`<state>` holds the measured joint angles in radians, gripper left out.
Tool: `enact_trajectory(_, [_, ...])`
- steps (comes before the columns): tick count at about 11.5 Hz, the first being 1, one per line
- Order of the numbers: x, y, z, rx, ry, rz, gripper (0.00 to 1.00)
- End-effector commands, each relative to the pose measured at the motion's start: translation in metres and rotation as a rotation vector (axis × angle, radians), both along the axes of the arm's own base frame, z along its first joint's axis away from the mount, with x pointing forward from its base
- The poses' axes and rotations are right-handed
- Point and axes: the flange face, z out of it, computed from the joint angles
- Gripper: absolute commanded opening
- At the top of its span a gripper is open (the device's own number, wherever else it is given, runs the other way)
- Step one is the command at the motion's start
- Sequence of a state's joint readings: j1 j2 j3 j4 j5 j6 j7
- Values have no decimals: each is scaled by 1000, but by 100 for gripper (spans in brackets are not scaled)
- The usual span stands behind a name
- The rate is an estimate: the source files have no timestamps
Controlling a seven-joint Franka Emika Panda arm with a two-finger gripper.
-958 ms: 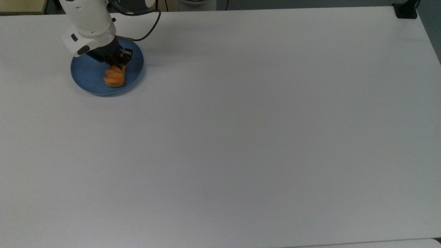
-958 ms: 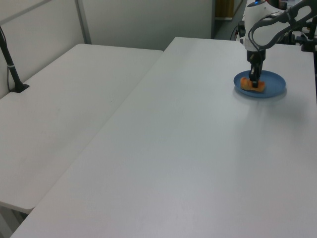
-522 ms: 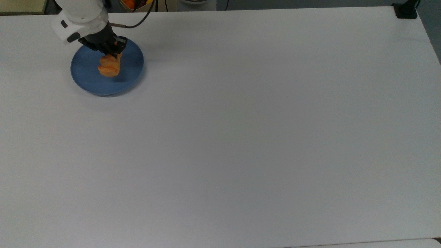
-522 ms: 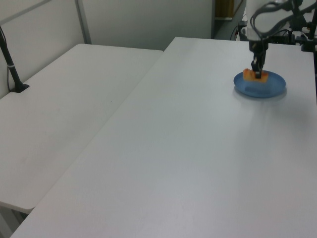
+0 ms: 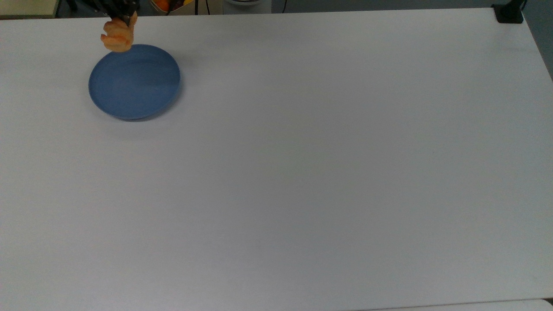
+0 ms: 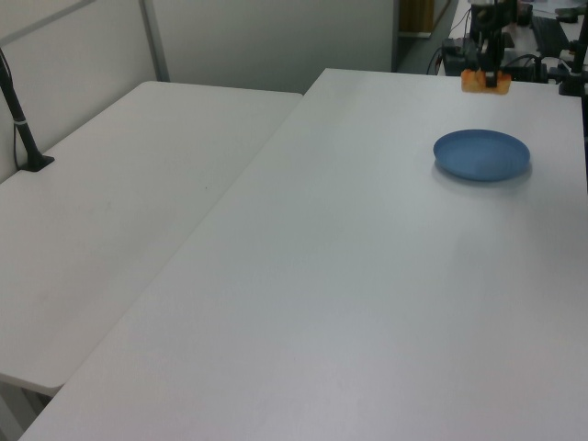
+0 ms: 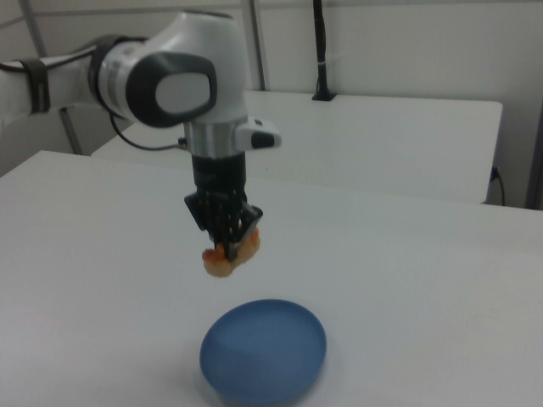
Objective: Put the bread on the table
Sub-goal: 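Lift the gripped bread roll up off the blue plate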
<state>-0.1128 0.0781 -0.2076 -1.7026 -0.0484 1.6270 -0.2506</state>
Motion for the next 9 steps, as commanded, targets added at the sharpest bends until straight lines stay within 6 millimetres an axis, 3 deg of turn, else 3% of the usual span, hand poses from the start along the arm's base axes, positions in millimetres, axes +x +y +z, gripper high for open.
enact_trajectory(1, [3,6,34,16,-6,25,16])
enact_trajectory(5, [34,-4,27,-11,-25,19,16])
enact_trajectory(9, [73,-23,3,-63,-129,88,17])
